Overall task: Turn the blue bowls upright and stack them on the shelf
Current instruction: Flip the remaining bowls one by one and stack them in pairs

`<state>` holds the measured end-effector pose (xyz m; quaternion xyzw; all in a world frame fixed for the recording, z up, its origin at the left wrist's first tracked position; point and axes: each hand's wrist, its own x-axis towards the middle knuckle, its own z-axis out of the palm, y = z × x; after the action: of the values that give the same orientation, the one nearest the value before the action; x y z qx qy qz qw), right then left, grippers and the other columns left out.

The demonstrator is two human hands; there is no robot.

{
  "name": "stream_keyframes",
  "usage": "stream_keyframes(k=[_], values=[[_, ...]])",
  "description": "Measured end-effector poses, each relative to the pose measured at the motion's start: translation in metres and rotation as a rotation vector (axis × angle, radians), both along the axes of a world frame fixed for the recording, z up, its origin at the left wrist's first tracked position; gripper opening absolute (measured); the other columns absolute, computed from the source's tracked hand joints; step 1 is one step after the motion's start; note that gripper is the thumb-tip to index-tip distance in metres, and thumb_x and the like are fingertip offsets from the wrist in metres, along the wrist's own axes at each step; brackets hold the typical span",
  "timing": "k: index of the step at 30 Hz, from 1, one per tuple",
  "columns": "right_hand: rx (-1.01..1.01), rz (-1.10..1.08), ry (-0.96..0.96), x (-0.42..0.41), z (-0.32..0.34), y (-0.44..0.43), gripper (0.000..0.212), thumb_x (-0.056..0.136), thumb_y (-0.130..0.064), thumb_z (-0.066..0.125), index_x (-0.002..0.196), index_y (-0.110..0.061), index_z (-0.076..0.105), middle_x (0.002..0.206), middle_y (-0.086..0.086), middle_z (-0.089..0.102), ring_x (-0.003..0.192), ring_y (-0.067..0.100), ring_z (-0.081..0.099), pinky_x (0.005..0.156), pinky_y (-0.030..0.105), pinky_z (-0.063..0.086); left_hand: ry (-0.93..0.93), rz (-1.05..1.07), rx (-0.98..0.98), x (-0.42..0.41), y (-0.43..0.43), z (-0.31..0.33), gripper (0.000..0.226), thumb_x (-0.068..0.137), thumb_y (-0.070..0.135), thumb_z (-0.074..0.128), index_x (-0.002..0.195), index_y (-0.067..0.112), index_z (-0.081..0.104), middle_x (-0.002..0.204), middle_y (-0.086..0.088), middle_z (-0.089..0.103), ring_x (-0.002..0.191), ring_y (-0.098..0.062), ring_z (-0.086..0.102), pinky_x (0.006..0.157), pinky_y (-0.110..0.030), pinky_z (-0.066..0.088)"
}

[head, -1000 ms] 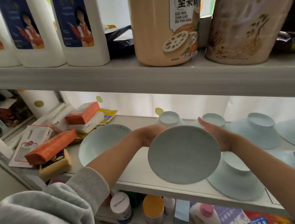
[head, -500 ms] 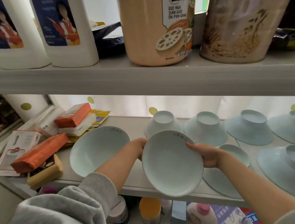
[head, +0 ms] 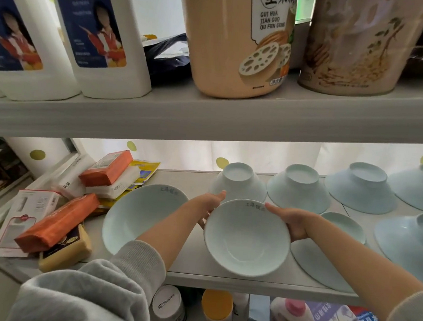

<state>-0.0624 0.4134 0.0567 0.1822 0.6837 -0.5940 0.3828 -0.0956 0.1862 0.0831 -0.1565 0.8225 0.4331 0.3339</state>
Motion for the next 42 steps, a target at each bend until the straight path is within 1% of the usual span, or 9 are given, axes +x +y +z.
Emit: stream_keyframes(k=[4, 7, 11, 15, 18, 23, 30, 36, 42], values=[[0.327, -0.001, 0.26, -0.011, 0.013, -0.008, 0.05, 0.095, -0.053, 0.037, 0.113, -0.011, 0.056, 0.108, 0.009, 0.057, 0.094, 0.028, 0.057, 0.084, 0.041, 0.048, 0.558, -0.14, -0.331, -0.011, 0.012, -0.004, 0.043, 0.095, 0.04, 0.046, 0.116, 0.004, 0.058, 0.12, -0.016, 0.062, 0.106, -0.032, 0.059, 0.086, -0.04, 0.048], [0.398, -0.049, 0.454, -0.024, 0.012, -0.017, 0.047, 0.098, -0.042, 0.037, 0.115, -0.002, 0.056, 0.103, 0.01, 0.057, 0.09, 0.026, 0.054, 0.073, 0.035, 0.046, 0.884, -0.308, -0.517, -0.027, 0.023, -0.006, 0.041, 0.094, 0.022, 0.047, 0.135, 0.014, 0.045, 0.14, -0.007, 0.047, 0.13, -0.028, 0.04, 0.1, -0.041, 0.04], [0.468, -0.013, 0.642, -0.036, -0.005, -0.029, 0.048, 0.098, -0.038, 0.04, 0.112, 0.004, 0.06, 0.103, 0.016, 0.063, 0.09, 0.026, 0.055, 0.087, 0.04, 0.047, 0.818, -0.55, -0.667, -0.062, 0.031, -0.028, 0.051, 0.098, 0.026, 0.039, 0.147, 0.021, 0.026, 0.157, 0.0, 0.025, 0.146, -0.023, 0.012, 0.113, -0.04, 0.026], [0.477, 0.013, 0.667, -0.039, -0.019, -0.027, 0.049, 0.097, -0.04, 0.042, 0.11, 0.003, 0.062, 0.111, 0.02, 0.064, 0.102, 0.032, 0.06, 0.095, 0.041, 0.045, 0.924, -0.467, -0.661, -0.078, 0.043, -0.049, 0.032, 0.09, 0.017, 0.048, 0.121, 0.02, 0.056, 0.127, -0.006, 0.057, 0.122, -0.026, 0.049, 0.097, -0.037, 0.041], [0.425, -0.028, 0.657, -0.041, -0.02, -0.022, 0.047, 0.098, -0.038, 0.042, 0.109, 0.002, 0.063, 0.101, 0.014, 0.06, 0.091, 0.024, 0.056, 0.089, 0.036, 0.046, 0.973, -0.394, -0.533, -0.081, 0.045, -0.052, 0.021, 0.082, 0.003, 0.048, 0.098, 0.009, 0.06, 0.106, -0.012, 0.061, 0.104, -0.031, 0.058, 0.081, -0.035, 0.045], [0.368, -0.075, 0.641, -0.042, -0.018, -0.021, 0.039, 0.098, -0.038, 0.042, 0.101, -0.006, 0.064, 0.1, 0.01, 0.056, 0.091, 0.022, 0.053, 0.086, 0.033, 0.044, 0.997, -0.374, -0.484, -0.086, 0.048, -0.045, 0.015, 0.085, 0.002, 0.053, 0.097, 0.0, 0.062, 0.114, -0.015, 0.056, 0.106, -0.031, 0.055, 0.083, -0.035, 0.044], [0.337, -0.1, 0.607, -0.039, -0.01, -0.023, 0.047, 0.099, -0.037, 0.04, 0.114, 0.003, 0.061, 0.095, 0.009, 0.058, 0.089, 0.022, 0.052, 0.077, 0.03, 0.043, 0.995, -0.363, -0.446, -0.082, 0.04, -0.041, 0.017, 0.079, -0.005, 0.047, 0.072, 0.01, 0.049, 0.086, -0.008, 0.048, 0.078, -0.023, 0.045, 0.065, -0.027, 0.033], [0.301, -0.131, 0.578, -0.037, -0.005, -0.024, 0.048, 0.1, -0.035, 0.039, 0.116, 0.006, 0.059, 0.094, 0.01, 0.058, 0.065, 0.008, 0.051, 0.056, 0.02, 0.041, 0.984, -0.381, -0.469, -0.082, 0.032, -0.032, 0.018, 0.08, -0.004, 0.045, 0.071, 0.011, 0.046, 0.09, -0.009, 0.048, 0.081, -0.024, 0.045, 0.066, -0.028, 0.034], [0.31, -0.159, 0.582, -0.037, -0.007, -0.023, 0.045, 0.1, -0.033, 0.038, 0.116, 0.004, 0.059, 0.094, 0.011, 0.058, 0.071, 0.017, 0.054, 0.055, 0.022, 0.04, 1.06, -0.332, -0.431, -0.081, 0.025, -0.023, 0.023, 0.076, -0.007, 0.048, 0.065, 0.013, 0.044, 0.097, -0.02, 0.057, 0.093, -0.034, 0.053, 0.067, -0.031, 0.038]])
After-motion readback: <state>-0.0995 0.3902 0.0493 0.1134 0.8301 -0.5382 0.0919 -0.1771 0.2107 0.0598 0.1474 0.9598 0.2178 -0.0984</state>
